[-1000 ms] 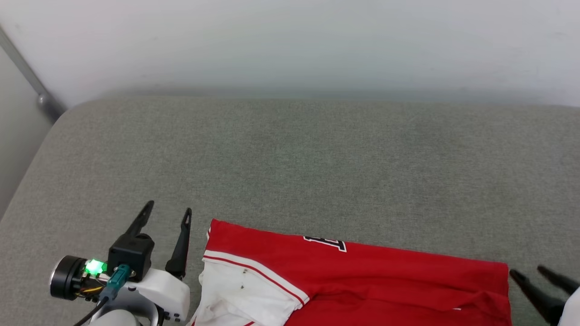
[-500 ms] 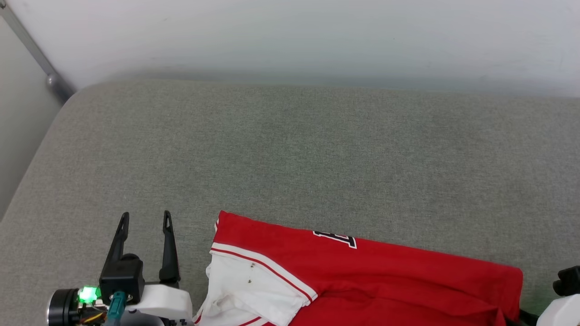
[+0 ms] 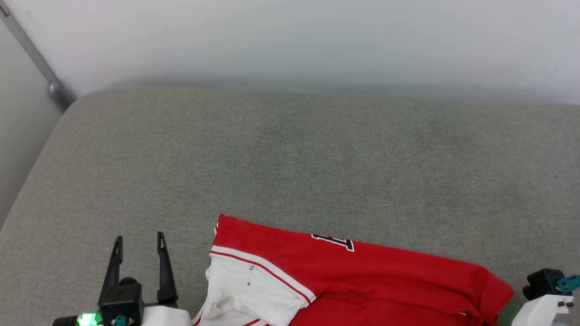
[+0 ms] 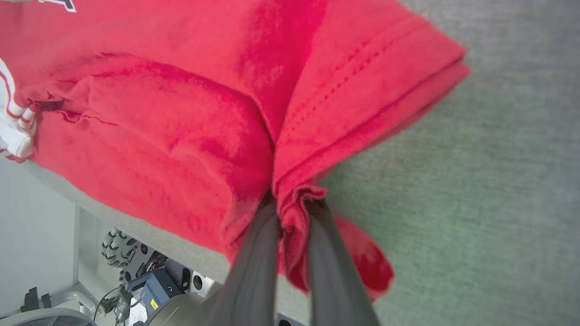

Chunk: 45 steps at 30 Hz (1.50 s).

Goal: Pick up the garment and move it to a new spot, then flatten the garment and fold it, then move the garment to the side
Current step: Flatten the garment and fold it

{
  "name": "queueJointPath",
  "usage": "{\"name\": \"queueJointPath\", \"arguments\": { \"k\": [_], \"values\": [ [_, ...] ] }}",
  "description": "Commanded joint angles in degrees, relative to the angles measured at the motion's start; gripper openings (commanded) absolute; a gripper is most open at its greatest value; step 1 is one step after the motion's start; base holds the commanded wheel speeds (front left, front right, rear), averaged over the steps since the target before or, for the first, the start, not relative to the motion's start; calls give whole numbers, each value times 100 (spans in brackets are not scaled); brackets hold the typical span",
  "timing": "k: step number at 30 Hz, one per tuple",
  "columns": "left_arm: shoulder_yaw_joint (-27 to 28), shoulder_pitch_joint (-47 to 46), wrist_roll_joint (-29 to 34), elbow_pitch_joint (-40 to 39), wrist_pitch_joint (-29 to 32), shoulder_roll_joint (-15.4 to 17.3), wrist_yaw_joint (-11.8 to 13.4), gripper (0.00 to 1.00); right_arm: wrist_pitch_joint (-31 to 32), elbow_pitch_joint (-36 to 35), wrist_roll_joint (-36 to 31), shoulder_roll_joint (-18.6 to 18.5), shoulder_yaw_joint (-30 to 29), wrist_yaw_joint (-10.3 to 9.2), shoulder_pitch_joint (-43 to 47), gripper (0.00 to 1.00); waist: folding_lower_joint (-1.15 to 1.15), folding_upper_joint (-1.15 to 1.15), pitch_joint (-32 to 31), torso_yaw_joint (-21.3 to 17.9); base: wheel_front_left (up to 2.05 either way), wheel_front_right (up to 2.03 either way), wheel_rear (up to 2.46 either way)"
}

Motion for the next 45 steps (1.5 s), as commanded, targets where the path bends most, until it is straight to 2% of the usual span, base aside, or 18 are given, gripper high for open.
{"name": "queueJointPath", "arguments": {
  "k": [1, 8, 12, 17, 21, 24, 28, 33, 38, 41, 45],
  "values": [
    [72, 86, 115, 10, -23, -58, -64, 100, -1, -5, 4, 4, 16, 13, 12, 0, 0, 0, -57, -24, 0, 0, 0],
    [278, 316, 462, 25, -23, -376, -527, 100, -9, -75, 101, -351, -428, 7, -22, 0, 0, 0, -284, -107, 0, 0, 0],
    [376, 386, 562, 45, -19, -492, -832, 100, 109, -17, 115, -648, -761, 7, 203, 0, 0, 0, -371, -124, 0, 0, 0],
    [425, 441, 739, 73, -19, -599, -1077, 100, 264, 185, -11, -1060, -1214, 7, 446, 0, 0, 0, -427, -158, 0, 0, 0],
    [441, 473, 856, 135, -18, -648, -1232, 100, 392, 266, -151, -1179, -1432, 7, 493, 0, 0, 0, -436, -198, 0, 0, 0],
    [491, 469, 905, 152, -19, -676, -1299, 100, 473, -11, -187, -1116, -1430, 7, 504, 0, 0, 0, -443, -220, 0, 0, 0],
    [524, 480, 970, 165, -19, -683, -1361, 100, 570, -536, -179, -1040, -1286, 7, 578, 0, 0, 0, -454, -224, 0, 0, 0],
    [566, 411, 1023, 210, -18, -692, -1450, 100, 792, -1784, -68, -866, -975, 7, 618, 0, 0, 0, -449, -186, 0, 0, 0],
    [579, 326, 1066, 218, -18, -718, -1511, 100, 1116, -2855, -24, -617, -417, 7, 302, 0, 0, 0, -396, -135, 0, 0, 0],
    [570, 270, 1107, 201, -19, -743, -1545, 100, 1310, -3118, -117, -452, 95, 7, -55, 0, 0, 0, -322, -96, 0, 0, 0],
    [556, 152, 1120, 195, -19, -793, -1564, 100, 1374, -2946, -282, -131, 870, 7, -812, 0, 0, 0, -175, -29, 0, 0, 0]
  ]
}}
